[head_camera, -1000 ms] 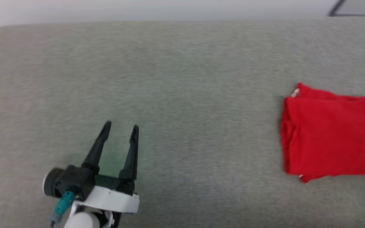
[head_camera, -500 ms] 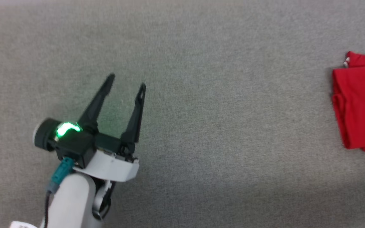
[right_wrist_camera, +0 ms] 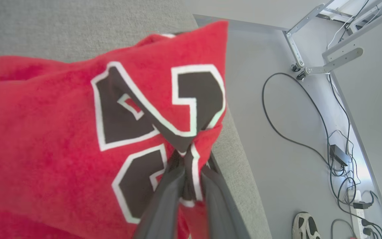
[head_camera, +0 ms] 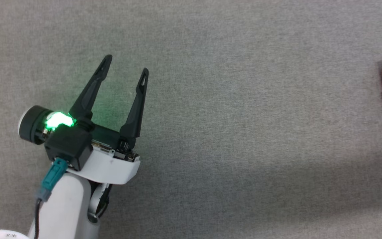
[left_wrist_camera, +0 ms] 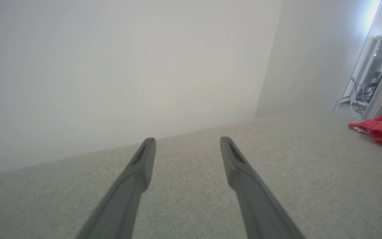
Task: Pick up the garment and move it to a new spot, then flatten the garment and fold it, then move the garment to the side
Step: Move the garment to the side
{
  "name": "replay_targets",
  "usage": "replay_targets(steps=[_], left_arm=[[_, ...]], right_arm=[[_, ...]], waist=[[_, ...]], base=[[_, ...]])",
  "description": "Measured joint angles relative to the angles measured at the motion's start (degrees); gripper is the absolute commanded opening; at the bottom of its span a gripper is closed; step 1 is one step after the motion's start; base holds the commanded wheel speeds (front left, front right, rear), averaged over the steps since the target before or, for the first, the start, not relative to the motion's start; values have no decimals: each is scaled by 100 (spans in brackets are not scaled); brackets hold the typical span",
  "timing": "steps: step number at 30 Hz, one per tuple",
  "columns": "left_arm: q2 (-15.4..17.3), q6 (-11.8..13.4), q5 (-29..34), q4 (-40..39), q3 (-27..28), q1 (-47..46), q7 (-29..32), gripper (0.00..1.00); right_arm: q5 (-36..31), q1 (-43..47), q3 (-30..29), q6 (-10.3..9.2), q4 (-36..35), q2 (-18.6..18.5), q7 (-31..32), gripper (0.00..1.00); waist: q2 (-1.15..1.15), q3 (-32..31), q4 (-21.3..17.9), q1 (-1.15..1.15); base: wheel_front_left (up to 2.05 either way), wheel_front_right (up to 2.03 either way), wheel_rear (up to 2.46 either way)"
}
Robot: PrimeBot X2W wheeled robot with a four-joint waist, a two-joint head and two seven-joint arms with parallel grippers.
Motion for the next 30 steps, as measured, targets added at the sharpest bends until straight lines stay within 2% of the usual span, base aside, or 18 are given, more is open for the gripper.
replay_targets(steps=[6, 7, 9, 10, 11, 21, 23, 30], left_arm=[[30, 7, 8, -89, -66, -26, -37, 100], [29, 33, 8, -85, -70, -26, -47, 100], [20, 62, 10, -78, -65, -25, -94, 100], [11, 77, 8, -55, -65, -19, -112, 100], [-1, 100, 7, -21, -63, -4, -132, 100], [-223, 236, -225, 509, 46, 468, -292, 100], [-245, 252, -268, 604, 100, 588, -307, 100], [-303, 244, -358, 789, 278, 1052, -318, 100]], right_arm=[[42, -272, 107, 0, 579, 202, -386, 0], [52, -299, 126, 0, 628, 222, -465, 4], [78, -323, 157, 0, 700, 236, -592, 42], [104, -323, 179, 0, 730, 234, -659, 67], [111, -322, 209, 0, 748, 230, -709, 100], [158, -92, 676, 1, 523, 38, -1323, 100], [159, -34, 793, 1, 387, 111, -1413, 100], [479, 463, 1149, 1, -394, 704, -1818, 100]], waist=[[0, 61, 77, 0], [0, 44, 82, 0], [0, -4, 92, 0], [0, -38, 97, 0], [0, -78, 103, 0], [0, -750, 202, 0], [0, -925, 233, 0], [0, -1557, 375, 0]], base=[[0, 0, 0], [0, 0, 0], [0, 0, 0], [0, 0, 0], [0, 0, 0], [0, 0, 0], [0, 0, 0], [0, 0, 0]])
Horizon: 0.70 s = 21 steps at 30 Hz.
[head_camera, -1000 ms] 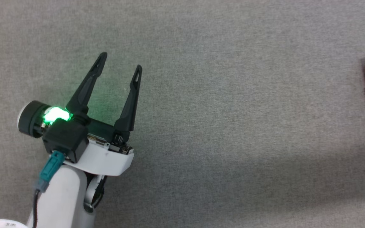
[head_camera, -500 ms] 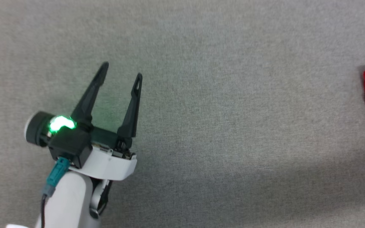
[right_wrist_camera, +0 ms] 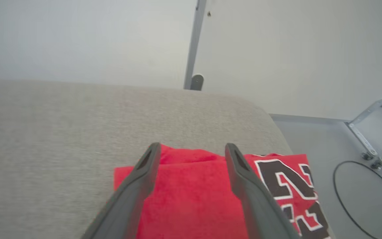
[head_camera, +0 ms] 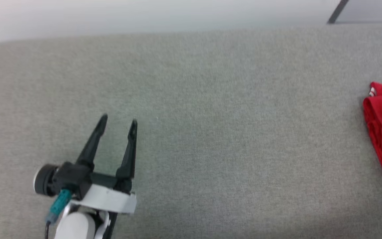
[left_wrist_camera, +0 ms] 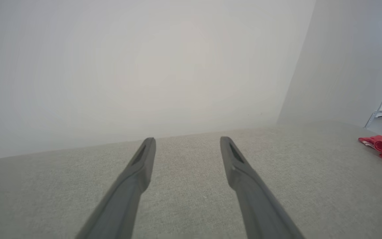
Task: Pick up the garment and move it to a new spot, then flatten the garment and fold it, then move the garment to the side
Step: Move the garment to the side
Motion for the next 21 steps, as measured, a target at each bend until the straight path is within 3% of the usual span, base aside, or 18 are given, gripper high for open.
replay_targets(steps=[11, 21], left_arm=[[-148, -91, -188, 330, 469, 749, -8, 100], [-271, -147, -153, 401, 903, 1348, -8, 100]], right_arm=[[77, 1427, 132, 0, -1334, 961, -289, 100], [-367, 2294, -447, -1, -2385, 1298, -297, 100]], waist=[[0, -714, 354, 0], [0, -1254, 627, 0]], base=[[0, 0, 0], [0, 0, 0]])
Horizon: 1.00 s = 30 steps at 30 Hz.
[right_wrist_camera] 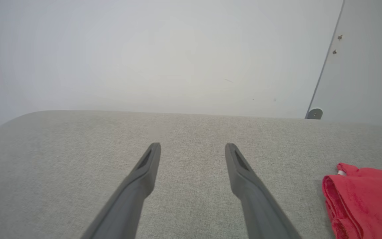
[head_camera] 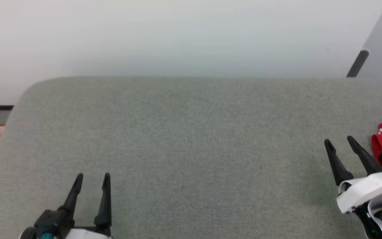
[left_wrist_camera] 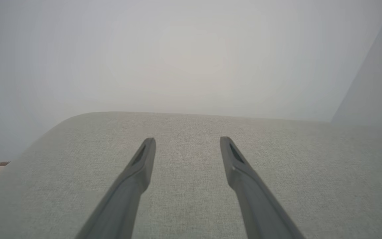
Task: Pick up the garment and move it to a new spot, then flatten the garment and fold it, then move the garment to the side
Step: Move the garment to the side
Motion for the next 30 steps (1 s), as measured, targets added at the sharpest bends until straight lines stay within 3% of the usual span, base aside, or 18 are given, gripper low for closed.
replay_targets(steps=[8, 18, 30], left_arm=[[-42, -51, 19, -44, 127, 316, 0, 100], [-187, -97, 1, -365, 140, 687, 0, 100], [-259, -103, 14, -648, 247, 982, 0, 100]], right_arm=[[-639, 816, -842, 0, -678, 194, 1, 100], [-1120, 2041, -2024, 0, -1944, 828, 388, 100], [-1525, 2642, -2497, 0, -3052, 1333, 923, 100]], waist=[[0, -385, 178, 0], [0, -510, 308, 0], [0, -477, 254, 0]], base=[[0, 0, 0], [0, 0, 0], [0, 0, 0]])
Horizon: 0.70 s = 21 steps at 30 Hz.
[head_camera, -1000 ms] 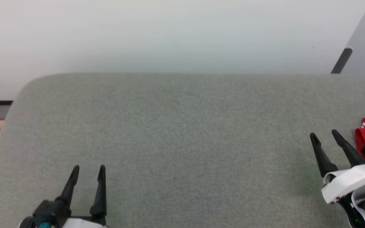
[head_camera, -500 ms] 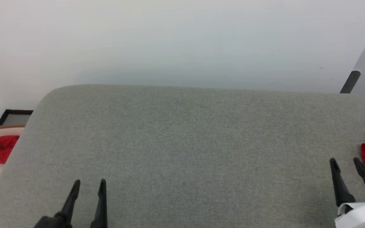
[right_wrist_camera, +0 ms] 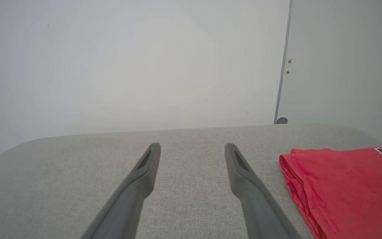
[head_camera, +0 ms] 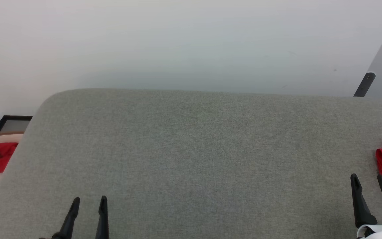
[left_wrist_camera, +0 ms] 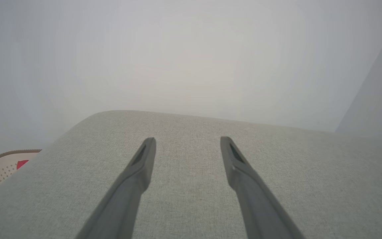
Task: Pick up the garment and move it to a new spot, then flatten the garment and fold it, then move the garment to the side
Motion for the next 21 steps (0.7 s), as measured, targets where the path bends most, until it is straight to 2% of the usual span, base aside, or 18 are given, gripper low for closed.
replay_targets(steps=[21], left_arm=[[-44, -20, 7, 8, 8, -27, 0, 100]], right_arm=[[1, 88, -69, 0, -213, 142, 105, 100]], waist=[[0, 14, -30, 0]], base=[[0, 0, 0]])
